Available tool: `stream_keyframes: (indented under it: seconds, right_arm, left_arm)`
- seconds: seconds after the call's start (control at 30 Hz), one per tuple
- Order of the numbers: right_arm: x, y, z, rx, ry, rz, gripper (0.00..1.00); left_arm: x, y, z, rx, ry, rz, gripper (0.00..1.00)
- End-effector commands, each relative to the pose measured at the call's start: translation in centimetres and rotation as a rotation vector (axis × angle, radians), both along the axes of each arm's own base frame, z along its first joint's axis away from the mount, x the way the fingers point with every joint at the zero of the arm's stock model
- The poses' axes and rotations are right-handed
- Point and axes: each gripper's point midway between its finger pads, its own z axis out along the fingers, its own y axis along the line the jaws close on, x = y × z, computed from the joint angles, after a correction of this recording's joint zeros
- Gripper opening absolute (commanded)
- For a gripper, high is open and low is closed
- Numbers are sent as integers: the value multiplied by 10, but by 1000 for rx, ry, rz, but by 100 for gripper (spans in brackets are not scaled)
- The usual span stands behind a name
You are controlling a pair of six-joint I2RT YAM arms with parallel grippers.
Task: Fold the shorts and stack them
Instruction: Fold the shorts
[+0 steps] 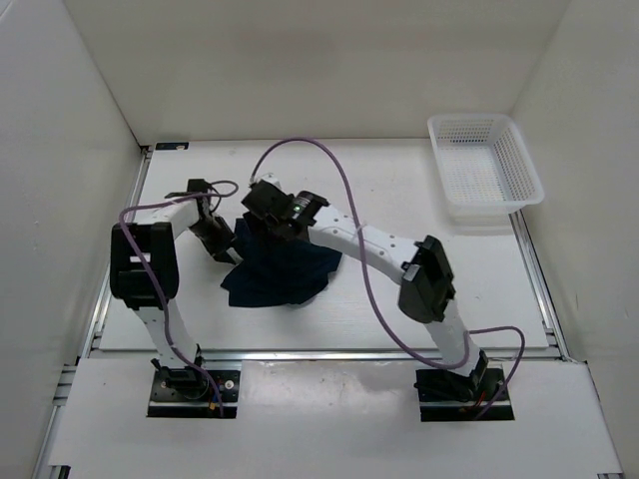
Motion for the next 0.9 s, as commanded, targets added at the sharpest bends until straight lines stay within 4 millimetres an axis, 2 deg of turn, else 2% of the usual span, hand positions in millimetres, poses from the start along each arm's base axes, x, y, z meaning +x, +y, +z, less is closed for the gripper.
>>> stream_keyframes:
  seconds: [0.0, 0.03, 0.07, 0.1, 0.13, 0.17, 0.2, 0.23, 0.3, 0.33, 0.37, 0.4, 0.43, 0.47, 0.53, 0.57, 0.6, 0.63, 0.67, 0.7, 0.77, 0.83, 0.87]
  right_arm:
    - [1, -37, 86, 177, -120, -80, 79]
    - [10, -52, 87, 202, -127, -125, 76]
    - [5, -73, 57, 159, -82, -167, 71]
    - [3, -92, 66, 181, -85, -201, 66]
    - [10, -110, 60, 184, -70, -246, 52]
    - [5, -128, 35, 139, -25, -269, 48]
    - [7, -142, 33, 159, 2, -305, 43]
    - [4, -150, 24, 154, 28, -320, 36]
    - [2, -168, 5, 144, 82, -355, 37]
    - [0, -171, -2, 146, 113, -363, 48]
    - [-4, -169, -7, 168, 154, -346, 57]
    - [-3, -174, -11, 175, 177, -364, 65]
    - [-6, -174, -18, 172, 194, -358, 71]
    - [-5, -176, -18, 183, 203, -372, 71]
    - [-4, -180, -21, 181, 212, -391, 73]
    - [-4, -185, -22, 180, 213, -402, 73]
    - [-1, -189, -17, 193, 203, -412, 73]
    - [-4, -191, -18, 191, 204, -413, 73]
    - [0, -201, -11, 202, 182, -438, 74]
    - [-2, -207, -14, 197, 186, -449, 74]
    - [-1, -222, -9, 212, 173, -478, 74]
    - [-3, -235, -13, 204, 173, -498, 74]
    - [-3, -245, -9, 210, 167, -522, 74]
  left_arm:
    - [6, 27, 40, -3, -100, 34, 46]
    - [14, 32, 55, 2, -145, 38, 46]
    - [15, 38, 60, 17, -159, 38, 47]
    - [17, 38, 67, 18, -173, 38, 47]
    - [22, 41, 82, 36, -209, 27, 47]
    - [25, 41, 87, 53, -223, 2, 47]
    - [28, 35, 93, 55, -240, -28, 47]
    - [37, 20, 109, 64, -289, -87, 46]
    - [37, 1, 118, 83, -290, -178, 46]
    - [35, -22, 123, 92, -296, -244, 46]
    - [43, -32, 132, 114, -317, -284, 46]
    - [41, -39, 132, 142, -303, -310, 48]
    - [38, -62, 135, 133, -311, -369, 57]
    - [45, -73, 135, 138, -322, -390, 70]
    - [42, -98, 133, 128, -308, -445, 78]
    - [52, -107, 130, 133, -309, -437, 82]
    - [55, -113, 126, 142, -304, -438, 92]
    - [57, -117, 121, 154, -291, -438, 92]
    - [59, -126, 103, 158, -257, -460, 94]
    - [67, -128, 105, 165, -260, -446, 94]
    - [68, -137, 95, 187, -238, -469, 94]
    - [73, -145, 84, 165, -219, -478, 94]
    - [72, -152, 82, 144, -215, -492, 87]
